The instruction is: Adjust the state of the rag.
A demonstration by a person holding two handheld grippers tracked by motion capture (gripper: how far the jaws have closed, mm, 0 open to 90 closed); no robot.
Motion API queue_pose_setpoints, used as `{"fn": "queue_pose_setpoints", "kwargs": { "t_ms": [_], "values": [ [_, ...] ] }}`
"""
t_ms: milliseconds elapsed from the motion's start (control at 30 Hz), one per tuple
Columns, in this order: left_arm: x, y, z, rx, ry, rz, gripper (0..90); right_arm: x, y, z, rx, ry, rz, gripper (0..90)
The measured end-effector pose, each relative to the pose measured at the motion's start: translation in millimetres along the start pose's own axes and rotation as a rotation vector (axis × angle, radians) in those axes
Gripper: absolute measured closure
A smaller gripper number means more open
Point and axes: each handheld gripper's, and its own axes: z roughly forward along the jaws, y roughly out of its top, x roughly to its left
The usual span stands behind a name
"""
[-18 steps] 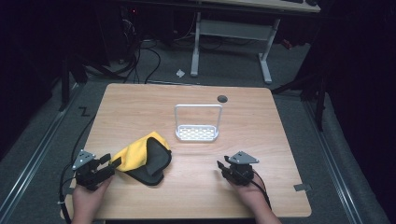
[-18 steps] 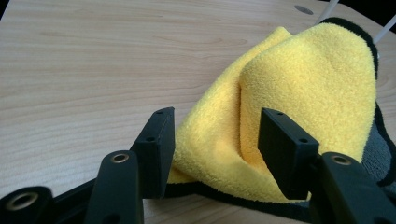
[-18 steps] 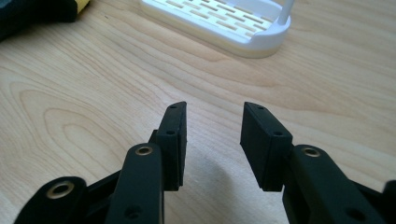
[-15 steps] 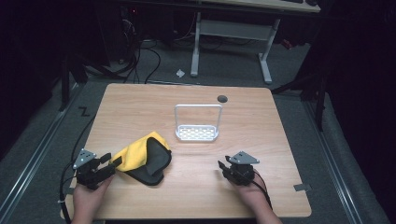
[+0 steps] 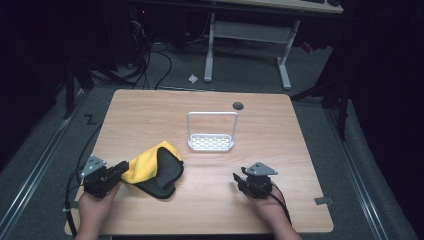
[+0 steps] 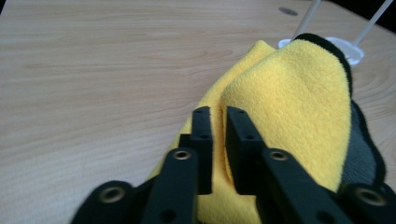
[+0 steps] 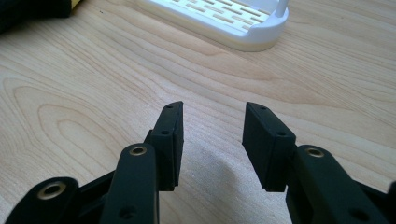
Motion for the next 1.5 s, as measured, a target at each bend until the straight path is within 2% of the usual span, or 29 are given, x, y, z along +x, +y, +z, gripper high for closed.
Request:
{"fn": "queue_pose_setpoints", "kwargs": {
  "t_ms": [33, 100, 133, 167, 200, 233, 267, 333, 600, 700, 767, 1000, 1100, 1233, 1367, 1500],
  "values": [
    [-1.1, 2.7, 4.7, 0.012, 0.005, 0.004, 89.3, -0.2, 0.3, 0.4, -0.002, 0.006, 0.004, 59.1],
    [-4.1, 4.0, 21.3, 0.076, 0.023, 0.032, 89.8, 0.0, 0.6, 0.5, -0.003, 0.008, 0.004, 58.9],
    [-4.1, 4.0, 21.3, 0.076, 0.023, 0.032, 89.8, 0.1, 0.6, 0.5, -0.002, 0.010, 0.003, 58.9],
    [-7.8, -0.3, 32.6, 0.141, 0.028, 0.064, 89.8, 0.2, 0.4, 0.6, 0.000, 0.011, 0.001, 58.5],
    [-7.8, -0.3, 32.6, 0.141, 0.028, 0.064, 89.8, 0.1, 0.3, 0.8, 0.001, 0.011, -0.001, 58.2],
    [-13.3, -5.2, 40.4, 0.185, 0.026, 0.107, 89.8, 0.1, 0.2, 0.7, 0.003, 0.011, 0.002, 57.9],
    [-13.3, -5.2, 40.4, 0.185, 0.026, 0.107, 89.8, 0.1, 0.2, 0.7, 0.003, 0.011, 0.002, 57.9],
    [-19.7, -9.4, 45.8, 0.222, 0.014, 0.143, 89.8, -0.3, 0.3, 1.4, 0.003, 0.017, 0.003, 57.5],
    [-41.1, -15.0, 48.0, 0.235, -0.035, 0.176, 89.8, 0.7, -0.6, 1.8, 0.013, 0.027, -0.008, 56.4],
    [-52.7, -16.9, 48.6, 0.242, -0.073, 0.178, 89.7, 0.6, -1.0, 1.8, 0.014, 0.028, -0.005, 55.4],
    [-60.3, -17.7, 49.1, 0.247, -0.083, 0.174, 89.7, 0.4, -1.4, 1.8, 0.015, 0.029, -0.002, 54.8],
    [-95.5, -17.8, 59.6, 0.258, -0.157, 0.189, 89.5, 0.1, -1.7, 3.2, 0.016, 0.030, 0.001, 54.5],
    [-109.1, -14.1, 70.7, 0.254, -0.192, 0.157, 87.2, -0.1, -1.9, 3.7, 0.017, 0.030, 0.008, 54.6],
    [-113.3, -9.9, 74.1, 0.219, -0.211, 0.105, 81.1, 0.0, -2.0, 3.3, 0.014, 0.032, 0.009, 54.7],
    [-109.1, -7.4, 64.8, 0.197, -0.210, 0.094, 75.6, 1.1, -0.2, 4.3, 0.010, 0.033, -0.002, 54.7],
    [-105.0, -3.3, 49.6, 0.153, -0.204, 0.092, 69.0, 0.8, 1.0, 7.3, 0.016, 0.035, 0.007, 54.7]
  ]
}}
